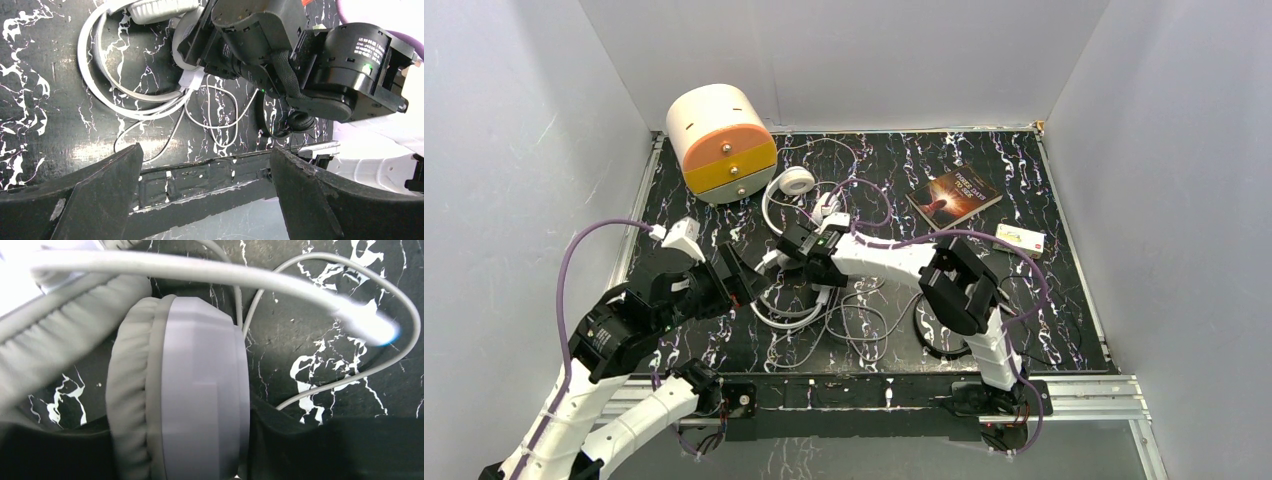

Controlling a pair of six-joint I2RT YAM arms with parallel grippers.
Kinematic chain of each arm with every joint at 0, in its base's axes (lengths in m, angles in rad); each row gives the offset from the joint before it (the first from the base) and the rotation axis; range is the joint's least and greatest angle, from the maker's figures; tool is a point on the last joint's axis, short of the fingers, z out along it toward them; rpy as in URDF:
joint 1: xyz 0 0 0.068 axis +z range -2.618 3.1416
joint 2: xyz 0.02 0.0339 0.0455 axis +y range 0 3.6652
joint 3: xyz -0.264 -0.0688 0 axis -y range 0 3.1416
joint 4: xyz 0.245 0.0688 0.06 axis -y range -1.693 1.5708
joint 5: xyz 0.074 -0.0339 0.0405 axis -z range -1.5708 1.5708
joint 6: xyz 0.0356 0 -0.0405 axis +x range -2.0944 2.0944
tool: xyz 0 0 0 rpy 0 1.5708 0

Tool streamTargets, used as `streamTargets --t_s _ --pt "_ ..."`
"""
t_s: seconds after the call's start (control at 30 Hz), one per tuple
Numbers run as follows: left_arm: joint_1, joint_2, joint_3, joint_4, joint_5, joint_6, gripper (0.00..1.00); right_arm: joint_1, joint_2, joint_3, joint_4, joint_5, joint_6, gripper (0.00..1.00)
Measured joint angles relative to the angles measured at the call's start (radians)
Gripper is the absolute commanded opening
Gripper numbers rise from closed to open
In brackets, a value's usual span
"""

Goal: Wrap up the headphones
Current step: Pick up the headphones from the center of the board.

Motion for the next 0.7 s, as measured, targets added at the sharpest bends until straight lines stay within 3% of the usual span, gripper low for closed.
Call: streamTargets --t_s 0.1,0.23,0.37,0.57,0.7 --pt "0.0 0.0 0.0 -0.01 -0.001 0.0 0.98 0.017 0.0 0.004 -0.006 0.016 0.019 0.32" --pt "0.0 0.001 0.0 -0.022 -0.006 -0.001 0.98 0.023 -0.034 -0.018 -0.004 0.006 0.026 0.24" --pt "0.0 0.019 0.007 -0.031 -0.013 -0.008 0.98 0.021 -0.181 -0.101 0.017 -0.018 0.025 0.23" --pt "0.0 0.087 0.1 -0.035 -0.017 -0.038 0.98 0.019 -0.532 -0.278 0.156 -0.022 0.047 0.24" --pt "0.0 0.135 0.188 -0.034 -0.047 -0.07 0.98 0.017 -0.615 -0.291 0.24 0.036 0.045 0.24"
